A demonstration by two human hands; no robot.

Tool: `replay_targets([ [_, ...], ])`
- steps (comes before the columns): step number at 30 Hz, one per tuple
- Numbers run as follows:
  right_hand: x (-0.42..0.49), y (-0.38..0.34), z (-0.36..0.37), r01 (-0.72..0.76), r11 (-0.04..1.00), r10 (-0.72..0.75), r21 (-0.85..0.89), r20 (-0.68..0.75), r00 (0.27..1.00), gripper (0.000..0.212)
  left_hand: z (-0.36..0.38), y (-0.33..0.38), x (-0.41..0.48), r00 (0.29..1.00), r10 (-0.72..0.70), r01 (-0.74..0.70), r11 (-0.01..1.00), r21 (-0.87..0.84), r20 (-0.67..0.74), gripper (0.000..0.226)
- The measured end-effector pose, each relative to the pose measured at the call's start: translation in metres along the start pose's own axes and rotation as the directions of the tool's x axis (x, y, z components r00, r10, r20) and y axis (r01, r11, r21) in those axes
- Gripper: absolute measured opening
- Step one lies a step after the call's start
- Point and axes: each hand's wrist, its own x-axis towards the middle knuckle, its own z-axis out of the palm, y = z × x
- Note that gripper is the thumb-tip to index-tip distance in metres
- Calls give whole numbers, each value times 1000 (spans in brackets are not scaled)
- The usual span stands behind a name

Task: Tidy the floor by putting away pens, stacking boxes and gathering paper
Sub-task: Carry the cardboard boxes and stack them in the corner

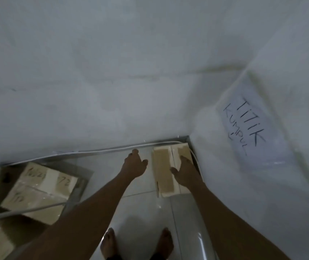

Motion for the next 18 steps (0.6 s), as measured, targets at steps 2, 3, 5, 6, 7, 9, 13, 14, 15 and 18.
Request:
replay_targets([
  [2,-40,-26,-15,31,999,-31,-19,-14,999,75,-29,-2,-42,1000,15,-15,1000,27,-19,68],
  [3,-62,-41,-22,40,999,-40,-19,-13,999,75,-43,-4,-65,999,18,-17,999,42,-31,68],
  [5,-85,-55,-23,44,999,-44,1,10,999,76,-52,-8,-92,999,12,-10,998,67,-34,68],
  [6,-105,-72,-30,69,998,-69,-4,1,998,77,-67,-10,-112,998,31,-26,996,85,-54,68],
  [7,-126,-90,-37,86,996,-86,-9,-4,996,78,-84,-8,-134,997,30,-24,996,89,-66,69],
  [9,-147,-106,-39,115,993,-115,5,-8,993,77,-93,-6,-155,996,44,-38,997,70,-84,68],
  [13,-199,-151,-48,231,973,-229,25,-52,972,77,-133,-8,-209,982,104,-97,994,51,-158,61],
  [14,-206,-159,-48,260,965,-259,10,-68,963,77,-141,-12,-218,975,120,-112,992,52,-185,60],
  [15,-213,-166,-51,268,963,-268,-3,-62,962,77,-149,-15,-227,974,108,-100,994,51,-201,59],
  [18,-233,-186,-50,334,942,-335,-14,-35,942,75,-165,-31,-254,955,62,-58,998,22,-289,56],
])
